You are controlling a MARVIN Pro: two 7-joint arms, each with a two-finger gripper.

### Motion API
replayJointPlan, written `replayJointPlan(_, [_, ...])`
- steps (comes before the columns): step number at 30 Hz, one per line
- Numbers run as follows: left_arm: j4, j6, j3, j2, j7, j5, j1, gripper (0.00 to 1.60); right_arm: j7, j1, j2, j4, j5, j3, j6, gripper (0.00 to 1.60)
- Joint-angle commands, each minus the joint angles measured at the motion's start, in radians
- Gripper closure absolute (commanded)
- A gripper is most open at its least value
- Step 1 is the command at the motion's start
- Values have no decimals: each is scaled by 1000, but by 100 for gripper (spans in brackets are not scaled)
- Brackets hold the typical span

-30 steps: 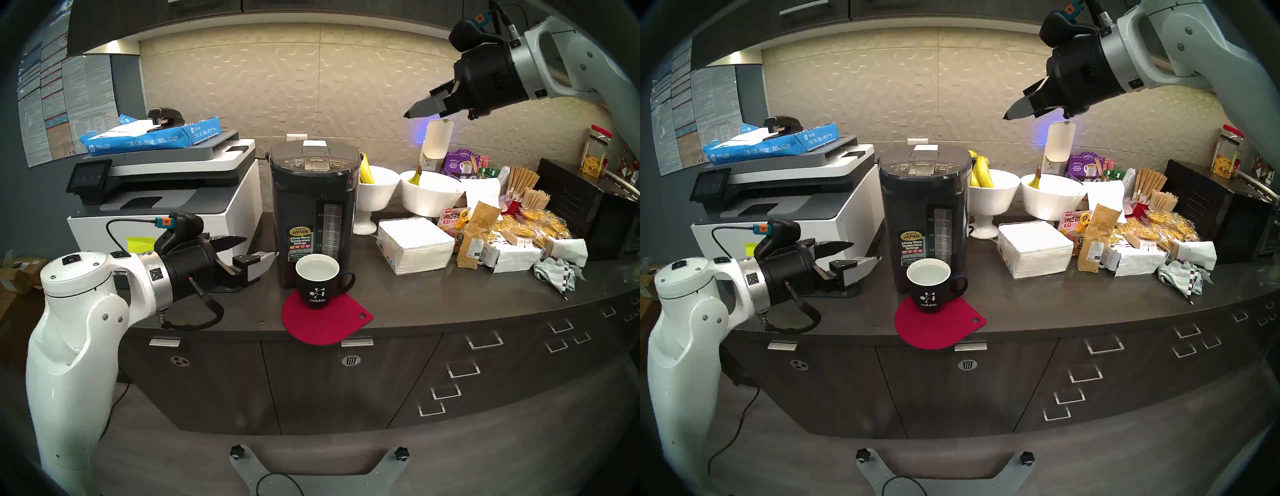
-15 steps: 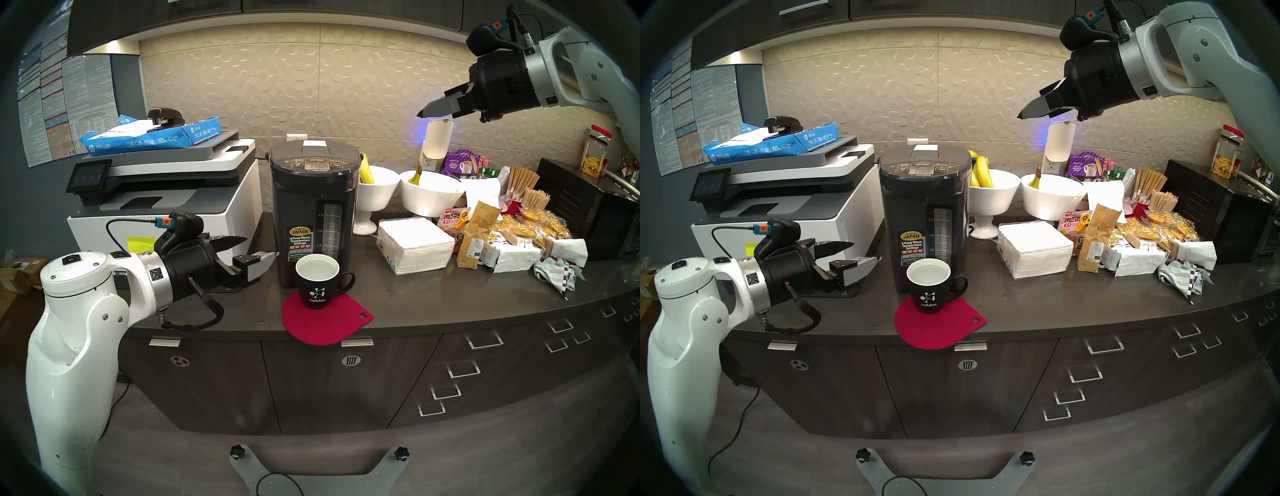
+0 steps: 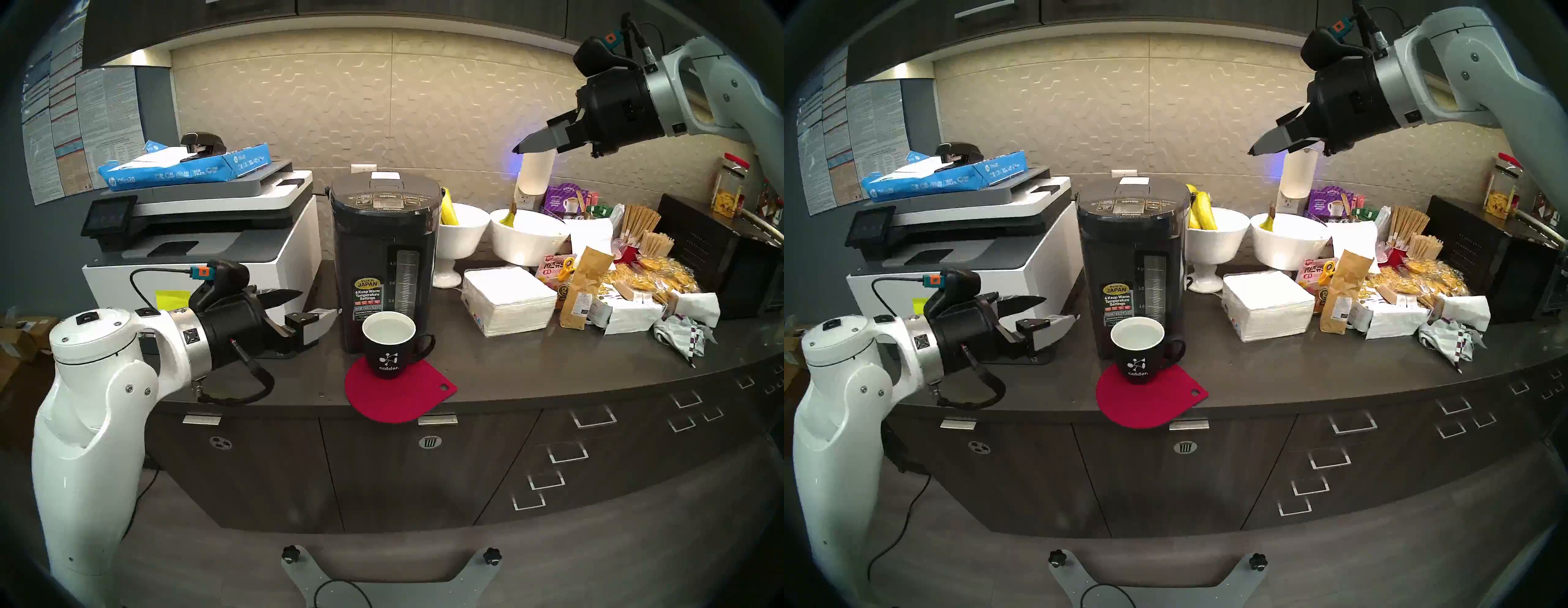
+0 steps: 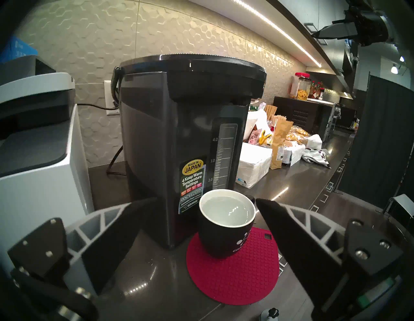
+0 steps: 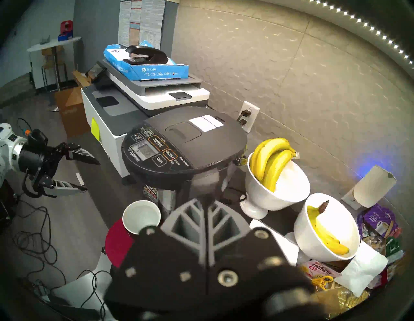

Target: Press the water dispenser button and fill the cup

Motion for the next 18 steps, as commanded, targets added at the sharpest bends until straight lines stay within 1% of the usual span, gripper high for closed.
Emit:
replayJointPlan(1, [-11, 0, 0, 0, 0, 0, 0, 0, 28, 14, 13, -1, -24, 11, -14, 47])
replayJointPlan(18, [-11, 0, 0, 0, 0, 0, 0, 0, 42, 11, 13, 1, -37, 14, -15, 47])
